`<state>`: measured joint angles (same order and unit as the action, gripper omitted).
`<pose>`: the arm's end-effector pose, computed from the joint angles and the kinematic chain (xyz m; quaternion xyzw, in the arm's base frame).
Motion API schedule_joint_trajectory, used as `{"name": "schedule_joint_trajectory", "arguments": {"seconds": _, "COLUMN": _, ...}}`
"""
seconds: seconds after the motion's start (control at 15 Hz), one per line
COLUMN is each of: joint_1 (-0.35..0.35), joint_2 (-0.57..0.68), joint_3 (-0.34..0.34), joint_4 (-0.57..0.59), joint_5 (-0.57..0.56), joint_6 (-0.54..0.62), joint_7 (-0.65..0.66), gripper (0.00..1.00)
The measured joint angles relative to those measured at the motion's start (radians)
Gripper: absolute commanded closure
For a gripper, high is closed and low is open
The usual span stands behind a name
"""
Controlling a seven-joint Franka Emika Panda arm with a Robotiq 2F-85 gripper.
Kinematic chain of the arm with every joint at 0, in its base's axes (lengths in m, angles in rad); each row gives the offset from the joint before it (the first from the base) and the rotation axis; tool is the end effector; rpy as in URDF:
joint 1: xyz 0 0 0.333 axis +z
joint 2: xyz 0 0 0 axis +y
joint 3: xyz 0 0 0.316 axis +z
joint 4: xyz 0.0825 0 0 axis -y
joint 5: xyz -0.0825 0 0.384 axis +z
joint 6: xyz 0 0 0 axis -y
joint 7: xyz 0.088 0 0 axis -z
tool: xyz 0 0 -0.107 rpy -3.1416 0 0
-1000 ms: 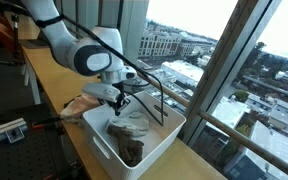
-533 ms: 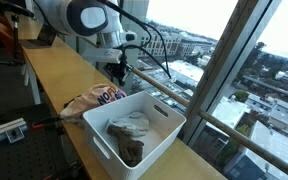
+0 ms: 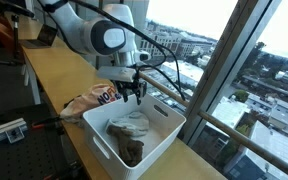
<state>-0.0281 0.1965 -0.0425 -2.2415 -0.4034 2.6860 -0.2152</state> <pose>0.5631 -0.0270 0.3036 0.9570 0.2383 0.1032 0.1297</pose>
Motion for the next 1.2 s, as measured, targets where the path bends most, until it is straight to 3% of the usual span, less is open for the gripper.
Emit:
{"name": "schedule_joint_trajectory", "arguments": {"seconds": 0.53, "joint_1": -0.021, "joint_2": 0.302, "joint_3": -0.088, "joint_4": 0.135, "joint_5": 0.010, "joint_6": -0.033, "joint_7": 0.064, "gripper": 0.00}}
{"name": "schedule_joint_trajectory", "arguments": {"seconds": 1.0, "joint_1": -0.057, "joint_2": 0.425, "joint_3": -0.100, "joint_4": 0.193, "joint_5": 0.095, "joint_6": -0.074, "joint_7": 0.074, "gripper": 0.00}}
{"name": "schedule_joint_trajectory", "arguments": {"seconds": 1.07, "joint_1": -0.060, "joint_2": 0.435, "joint_3": -0.100, "joint_4": 0.199, "joint_5": 0.105, "joint_6": -0.077, "joint_7": 0.074, "gripper": 0.03}}
{"name": "schedule_joint_trajectory", "arguments": {"seconds": 1.13, "joint_1": -0.063, "joint_2": 0.445, "joint_3": -0.100, "joint_4": 0.204, "joint_5": 0.114, "joint_6": -0.078, "joint_7": 0.072, "gripper": 0.27}}
{"name": "schedule_joint_trajectory", "arguments": {"seconds": 1.2, "joint_1": -0.065, "joint_2": 0.453, "joint_3": -0.099, "joint_4": 0.207, "joint_5": 0.120, "joint_6": -0.078, "joint_7": 0.071, "gripper": 0.28}}
